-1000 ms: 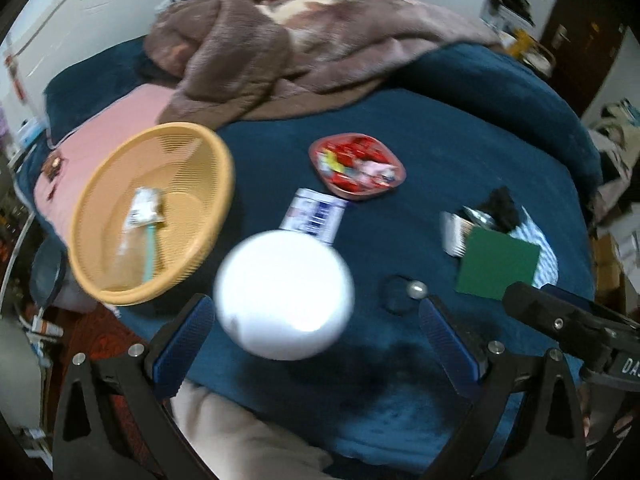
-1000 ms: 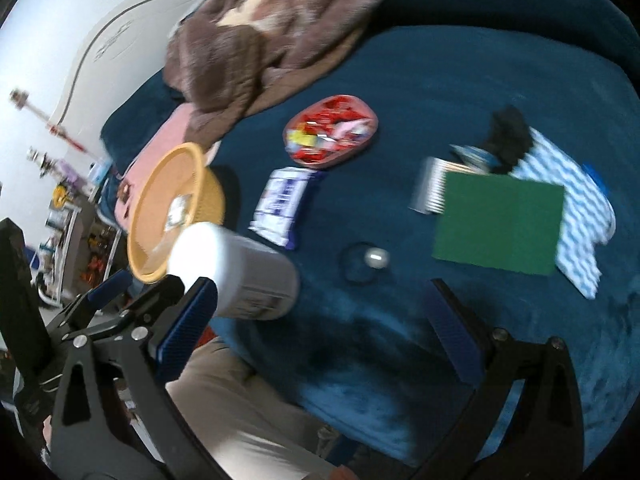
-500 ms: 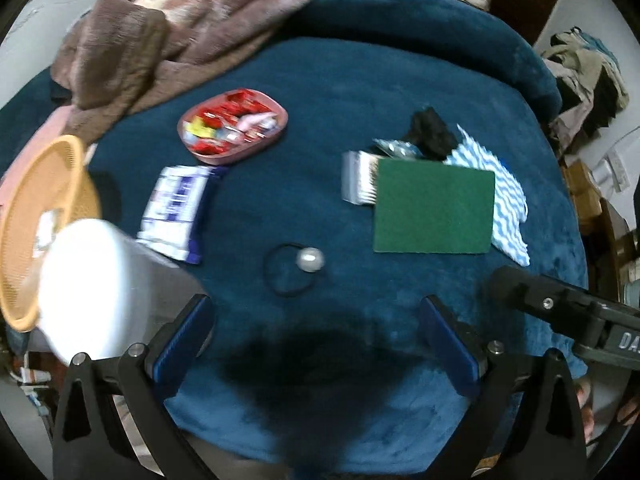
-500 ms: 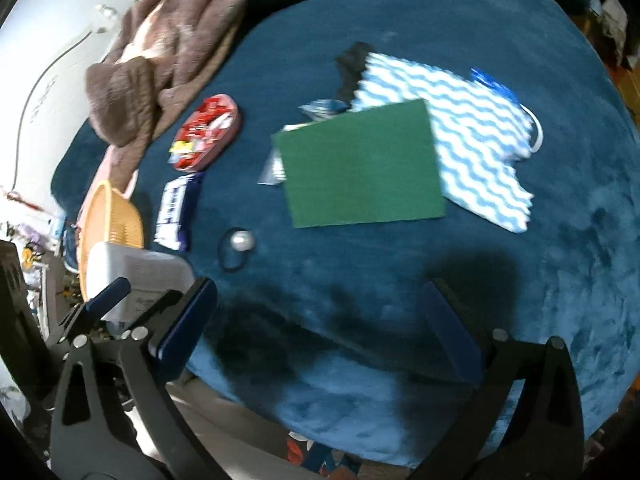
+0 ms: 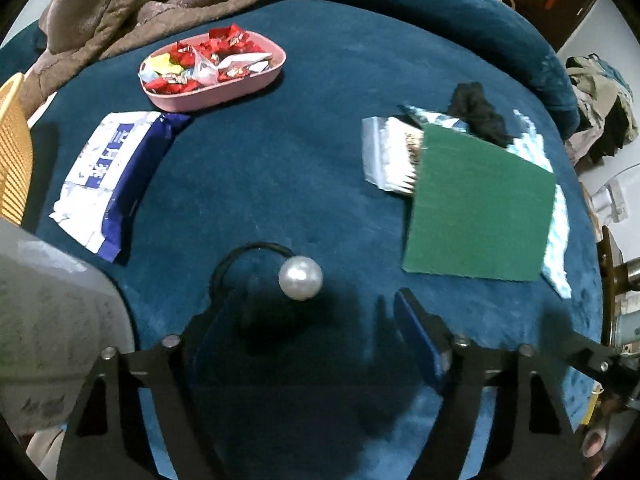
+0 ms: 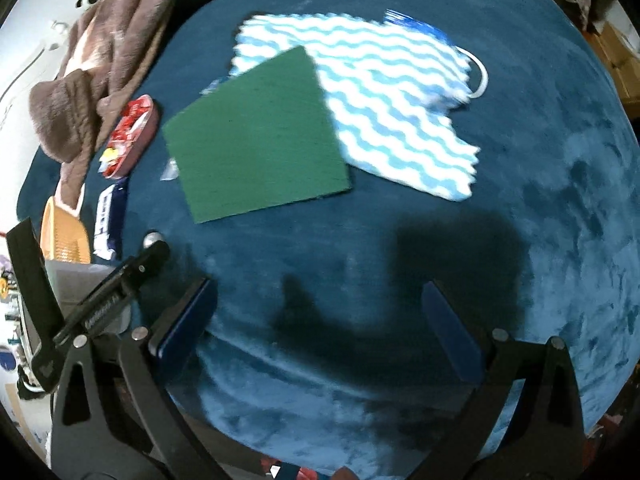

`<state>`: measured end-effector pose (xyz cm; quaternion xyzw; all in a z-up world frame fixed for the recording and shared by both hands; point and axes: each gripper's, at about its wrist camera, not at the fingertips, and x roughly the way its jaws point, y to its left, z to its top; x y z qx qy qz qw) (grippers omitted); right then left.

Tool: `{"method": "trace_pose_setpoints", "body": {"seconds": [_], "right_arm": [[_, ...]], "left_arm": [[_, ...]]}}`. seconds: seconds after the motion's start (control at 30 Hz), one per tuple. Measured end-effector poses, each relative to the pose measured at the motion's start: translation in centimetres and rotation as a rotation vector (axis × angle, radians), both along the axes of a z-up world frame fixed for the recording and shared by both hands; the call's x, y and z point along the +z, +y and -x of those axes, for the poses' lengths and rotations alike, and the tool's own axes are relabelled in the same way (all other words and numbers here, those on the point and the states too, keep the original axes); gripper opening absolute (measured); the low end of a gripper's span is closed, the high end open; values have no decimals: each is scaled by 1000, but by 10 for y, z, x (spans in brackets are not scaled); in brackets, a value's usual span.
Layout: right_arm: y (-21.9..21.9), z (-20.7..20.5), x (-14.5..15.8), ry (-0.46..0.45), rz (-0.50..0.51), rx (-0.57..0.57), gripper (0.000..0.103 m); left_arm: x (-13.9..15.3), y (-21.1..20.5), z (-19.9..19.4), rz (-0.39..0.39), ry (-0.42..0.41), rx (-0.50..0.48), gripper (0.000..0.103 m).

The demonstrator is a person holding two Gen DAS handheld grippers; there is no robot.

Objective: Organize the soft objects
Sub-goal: 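Move both grippers back from the basket toward the items on the bed, then grasp the pearl hair tie with the left gripper while the right gripper reaches the green pad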

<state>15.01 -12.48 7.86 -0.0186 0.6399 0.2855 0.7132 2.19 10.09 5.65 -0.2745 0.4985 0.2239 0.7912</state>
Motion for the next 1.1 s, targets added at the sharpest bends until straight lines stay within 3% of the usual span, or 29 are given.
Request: {"method": "trace_pose_setpoints", "body": {"seconds": [0.03, 0.13, 0.27, 0.37, 0.57, 0.83, 1.0, 1.1], "right_arm": [[-3, -2, -3, 0, 4, -12, 103], [-7, -7, -7, -12, 19, -38, 103], [-8, -16, -5, -44, 21, -63, 103], [-5, -26, -1, -74, 18, -64, 103], [22, -47, 13, -141, -27, -28, 103], [63, -80, 26, -193, -84, 31, 103], [82, -93, 21, -122, -164, 72, 101], [84, -90, 20, -62, -211, 103, 92]], "left_arm": [[-5, 2, -2, 0, 1, 4, 61], [-13, 6, -8, 4, 13, 6, 51], [-21, 7, -16, -17, 25, -13, 23], [-22, 9, -12, -31, 15, -6, 23], [-17, 18, 2, 49, -56, 40, 23], [-18, 20, 0, 58, -43, 25, 23], [-17, 20, 2, 65, -44, 27, 23], [-17, 22, 0, 65, -43, 26, 23]]}}
